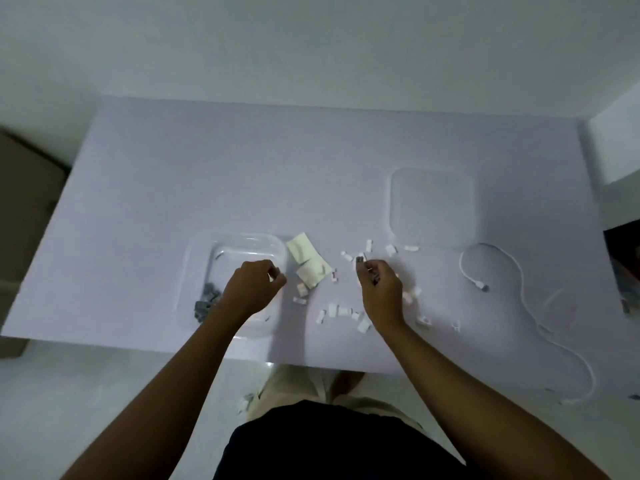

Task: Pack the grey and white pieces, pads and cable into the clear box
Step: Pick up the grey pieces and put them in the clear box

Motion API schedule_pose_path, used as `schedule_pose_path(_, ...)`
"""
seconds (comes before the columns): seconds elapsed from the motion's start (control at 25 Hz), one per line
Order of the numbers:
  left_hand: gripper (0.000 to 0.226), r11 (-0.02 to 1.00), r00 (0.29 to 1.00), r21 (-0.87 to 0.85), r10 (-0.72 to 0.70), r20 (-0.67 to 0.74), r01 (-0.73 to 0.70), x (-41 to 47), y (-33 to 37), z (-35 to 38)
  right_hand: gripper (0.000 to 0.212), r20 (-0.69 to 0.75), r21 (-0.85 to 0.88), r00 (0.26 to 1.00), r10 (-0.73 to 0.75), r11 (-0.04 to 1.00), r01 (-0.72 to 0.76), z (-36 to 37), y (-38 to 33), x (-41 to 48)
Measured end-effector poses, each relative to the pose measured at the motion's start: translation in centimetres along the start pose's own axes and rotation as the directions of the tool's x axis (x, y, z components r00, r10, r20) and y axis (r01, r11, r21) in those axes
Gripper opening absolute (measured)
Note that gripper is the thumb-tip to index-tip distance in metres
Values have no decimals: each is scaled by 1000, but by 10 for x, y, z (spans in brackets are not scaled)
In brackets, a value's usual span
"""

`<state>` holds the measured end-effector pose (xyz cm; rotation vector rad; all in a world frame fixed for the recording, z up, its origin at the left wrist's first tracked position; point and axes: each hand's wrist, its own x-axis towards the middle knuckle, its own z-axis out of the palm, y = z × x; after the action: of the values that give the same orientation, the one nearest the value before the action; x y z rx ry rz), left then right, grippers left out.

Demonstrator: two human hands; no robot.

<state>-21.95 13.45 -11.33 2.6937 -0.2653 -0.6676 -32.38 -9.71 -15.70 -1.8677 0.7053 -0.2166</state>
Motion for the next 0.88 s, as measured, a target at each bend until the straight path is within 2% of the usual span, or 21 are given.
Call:
schedule_pose_path(0.16, 37, 992, 989, 61, -112, 97, 107, -22, -81, -12, 23, 148, 102, 989, -16, 995, 1, 68, -68, -17)
schedule_pose_path(0.28, 33, 993, 985, 94, -91, 148, 77, -27, -113, -21, 25, 291, 129, 956, 26, 989, -66, 118, -95, -32)
schedule_pose_path(0.36, 31, 987, 976, 157, -62, 207, 29, -26, -125, -24, 29, 392, 105, 914, 104, 982, -157, 145, -98, -37)
schedule_pose_path(0.44, 38, 980, 974, 195, -92, 208, 51, -23, -137, -26, 35, 468, 23, 852, 235, 960, -277, 167, -97, -43)
schedule_pose_path(0.56, 41, 965, 977, 261, -62, 203, 8, -16, -149, -26, 33, 509, -58, 758, 408, 895, -443, 187, -96, -52)
schedule_pose_path(0.68, 32, 960, 973, 277, -39, 226, -26, -10, -155, -31, 27, 524, -51, 698, 488, 836, -546, 199, -95, -57)
schedule_pose_path(0.8, 27, 973, 989, 230, -9, 150, -26, -9, -162, -42, 28, 515, -58, 667, 538, 799, -599, 211, -93, -60)
schedule_pose_path(0.88, 26, 996, 998, 90, 31, -54, -26, -9, -168, -47, 24, 515, -62, 657, 551, 788, -613, 217, -97, -62)
